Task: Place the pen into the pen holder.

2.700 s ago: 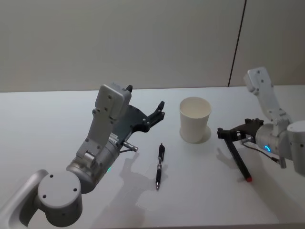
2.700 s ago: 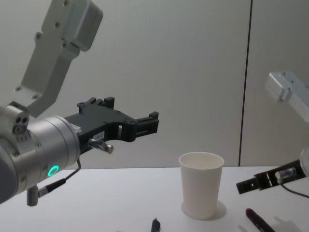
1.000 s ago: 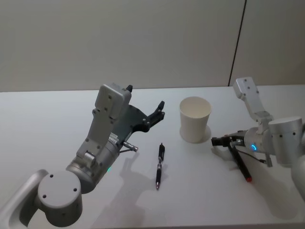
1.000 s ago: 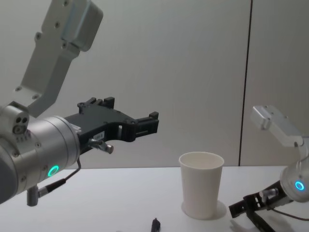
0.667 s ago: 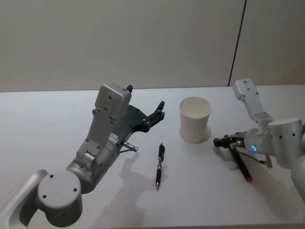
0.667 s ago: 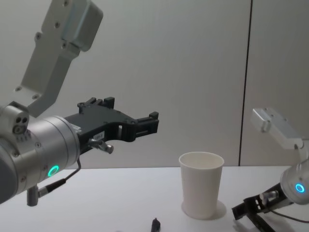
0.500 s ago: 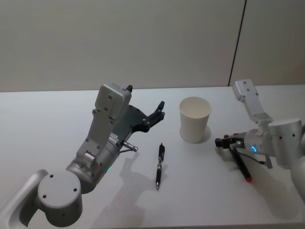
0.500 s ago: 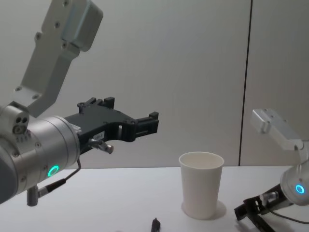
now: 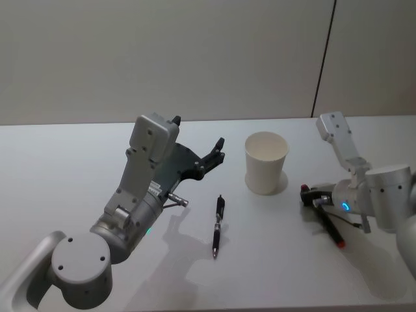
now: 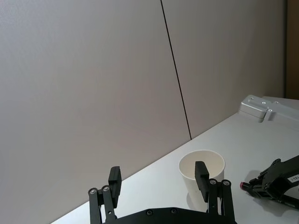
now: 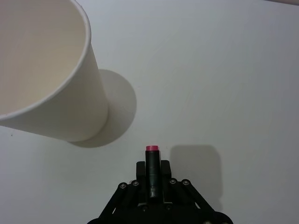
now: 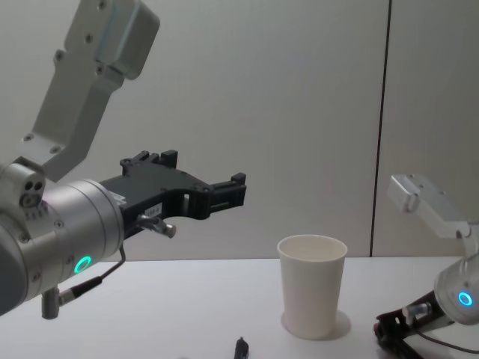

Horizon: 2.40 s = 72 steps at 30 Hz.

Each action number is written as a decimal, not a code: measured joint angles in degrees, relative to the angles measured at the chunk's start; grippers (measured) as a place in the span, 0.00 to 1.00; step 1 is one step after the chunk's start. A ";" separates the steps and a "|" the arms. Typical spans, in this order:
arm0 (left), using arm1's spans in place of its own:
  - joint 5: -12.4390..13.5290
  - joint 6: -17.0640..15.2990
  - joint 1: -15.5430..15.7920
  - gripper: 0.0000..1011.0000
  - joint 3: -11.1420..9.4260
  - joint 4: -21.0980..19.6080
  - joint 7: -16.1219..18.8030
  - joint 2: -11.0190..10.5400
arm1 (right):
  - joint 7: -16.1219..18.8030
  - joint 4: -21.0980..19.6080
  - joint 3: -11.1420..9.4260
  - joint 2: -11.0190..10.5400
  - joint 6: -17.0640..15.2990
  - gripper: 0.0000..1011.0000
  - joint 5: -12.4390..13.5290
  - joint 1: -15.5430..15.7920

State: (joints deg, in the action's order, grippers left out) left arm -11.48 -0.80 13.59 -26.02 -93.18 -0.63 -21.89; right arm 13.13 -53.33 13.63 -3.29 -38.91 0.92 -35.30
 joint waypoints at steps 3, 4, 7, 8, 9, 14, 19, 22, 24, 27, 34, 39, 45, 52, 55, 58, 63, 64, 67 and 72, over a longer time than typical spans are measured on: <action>0.00 0.00 0.00 0.99 0.00 0.00 0.00 0.00 | 0.02 0.02 -0.07 0.00 -0.02 0.17 0.18 0.05; 0.00 0.00 0.00 0.99 0.00 0.00 0.00 0.00 | 0.02 0.02 -0.09 0.00 -0.02 0.17 0.21 0.06; 0.00 0.00 0.00 0.99 0.00 0.00 0.00 0.00 | 0.04 0.01 -0.15 0.00 0.06 0.17 0.34 0.13; 0.00 0.00 0.00 0.99 0.00 0.00 0.00 0.00 | 0.04 -0.01 -0.17 -0.01 0.12 0.17 0.39 0.15; 0.00 0.00 0.00 0.99 0.00 0.00 0.00 0.00 | 0.05 -0.04 -0.18 -0.01 0.16 0.16 0.41 0.18; 0.00 0.00 0.00 0.99 0.00 0.00 0.00 0.00 | 0.06 -0.75 -0.32 -0.07 1.22 0.17 0.68 0.50; 0.00 0.00 0.00 0.99 0.00 0.00 0.00 0.00 | 0.00 -1.94 -0.50 -0.21 3.25 0.17 0.95 0.92; 0.00 0.00 0.00 0.99 0.00 0.00 0.00 0.00 | -0.02 -2.74 -0.62 -0.34 4.79 0.16 1.07 1.19; 0.00 0.00 0.00 0.99 0.00 0.00 0.00 0.00 | -0.03 -3.23 -0.68 -0.40 5.55 0.17 1.12 1.35; 0.00 0.00 0.00 0.99 0.00 0.00 0.00 0.00 | -0.02 -3.86 -0.76 -0.49 6.76 0.17 1.22 1.55; 0.00 0.00 0.00 0.99 0.00 0.00 0.00 0.00 | 0.02 -6.05 -1.05 -0.80 11.71 0.16 1.49 2.18; 0.00 0.00 0.00 0.99 0.00 0.00 0.00 0.00 | 0.12 -7.19 -1.21 -0.96 14.74 0.16 1.69 2.47; 0.00 0.00 0.00 0.99 0.00 0.00 0.00 0.00 | 0.28 -8.55 -1.38 -1.11 19.30 0.16 2.03 2.71; 0.00 0.00 0.00 0.99 0.00 0.00 0.00 0.00 | 0.47 -9.80 -1.53 -1.15 24.60 0.17 2.52 2.79; 0.00 0.00 0.00 0.99 0.00 0.00 0.00 0.00 | 0.60 -10.25 -1.55 -1.12 27.69 0.16 2.78 2.73; 0.00 0.00 0.00 0.99 0.00 0.00 0.00 0.00 | 0.67 -10.39 -1.55 -1.06 29.68 0.16 2.94 2.56; 0.00 0.00 0.00 0.99 0.00 0.00 0.00 0.00 | 0.86 -10.20 -1.45 -0.71 34.43 0.16 3.28 1.93; 0.00 0.00 0.00 0.99 0.00 0.00 0.00 0.00 | 0.87 -10.06 -1.41 -0.65 34.90 0.16 3.34 1.81; 0.00 0.00 0.00 0.99 0.00 0.00 0.00 0.00 | 1.01 -9.18 -1.24 -0.28 38.22 0.16 3.62 1.18; 0.00 0.00 0.00 0.99 0.00 0.00 0.00 0.00 | 1.30 -6.20 -0.69 0.69 44.65 0.16 4.36 -0.46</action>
State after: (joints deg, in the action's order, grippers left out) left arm -11.48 -0.80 13.59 -26.03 -93.18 -0.63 -21.89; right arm 14.43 -59.52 12.94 -2.59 5.74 5.28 -35.76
